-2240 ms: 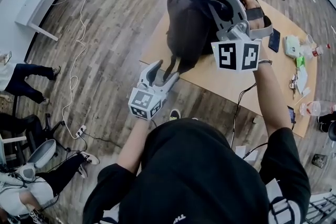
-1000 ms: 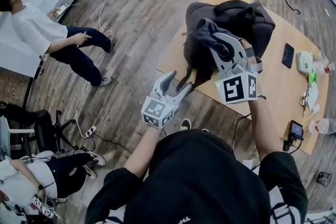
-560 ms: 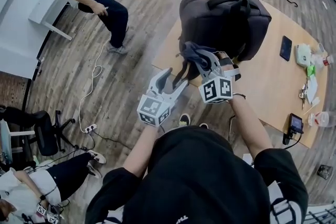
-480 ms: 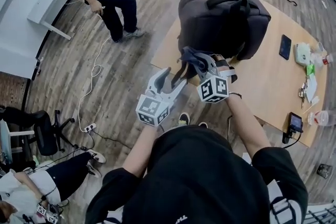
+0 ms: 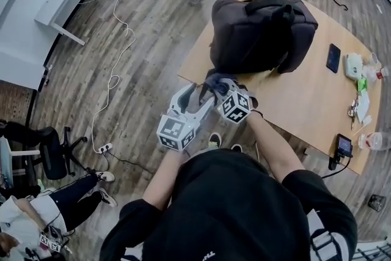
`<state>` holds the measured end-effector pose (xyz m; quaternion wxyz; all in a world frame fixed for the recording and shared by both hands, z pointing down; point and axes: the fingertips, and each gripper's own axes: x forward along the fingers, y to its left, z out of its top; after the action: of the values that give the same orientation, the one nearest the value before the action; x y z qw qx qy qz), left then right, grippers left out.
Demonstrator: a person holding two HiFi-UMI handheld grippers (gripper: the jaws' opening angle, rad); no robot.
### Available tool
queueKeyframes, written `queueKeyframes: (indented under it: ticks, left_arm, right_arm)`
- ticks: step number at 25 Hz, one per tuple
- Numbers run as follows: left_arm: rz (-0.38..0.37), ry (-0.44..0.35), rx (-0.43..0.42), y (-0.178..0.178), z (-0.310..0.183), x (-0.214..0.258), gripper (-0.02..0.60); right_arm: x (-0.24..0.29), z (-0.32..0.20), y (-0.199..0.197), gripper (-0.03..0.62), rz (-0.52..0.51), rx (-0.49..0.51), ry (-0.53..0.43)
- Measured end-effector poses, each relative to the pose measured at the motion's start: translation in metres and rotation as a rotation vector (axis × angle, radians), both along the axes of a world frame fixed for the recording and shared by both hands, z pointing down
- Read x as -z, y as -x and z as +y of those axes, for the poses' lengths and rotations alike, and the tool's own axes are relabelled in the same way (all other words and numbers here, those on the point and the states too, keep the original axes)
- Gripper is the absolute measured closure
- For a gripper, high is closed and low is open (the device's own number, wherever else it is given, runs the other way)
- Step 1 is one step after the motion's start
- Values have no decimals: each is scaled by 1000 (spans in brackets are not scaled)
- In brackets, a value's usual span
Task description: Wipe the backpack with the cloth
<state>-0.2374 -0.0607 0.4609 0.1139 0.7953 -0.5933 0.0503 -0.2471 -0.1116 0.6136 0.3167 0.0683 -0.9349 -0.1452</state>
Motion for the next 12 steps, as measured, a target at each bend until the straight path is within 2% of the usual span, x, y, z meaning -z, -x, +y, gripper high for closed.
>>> queueKeyframes:
  ticks: [2,4,6,8,12]
  left_arm:
    - [-1,-5,-2,0,1,1,288]
    - [0,-13,-2,0,3,3,288]
    - [0,-21,-2,2,4,5,288]
    - [0,-24,-2,4,5,5,288]
    - [7,-32,-6,4,3,5,288]
  right_arm:
    - [-22,14,-5,554,74,51,34]
    - [-32,20,-12,554,120,80,-53]
    - [-21,12,-14,556,104,60,-165]
    - [8,-2,-15,556,71,35,-327]
    - [109,-35,-25,554,-7,24,-803]
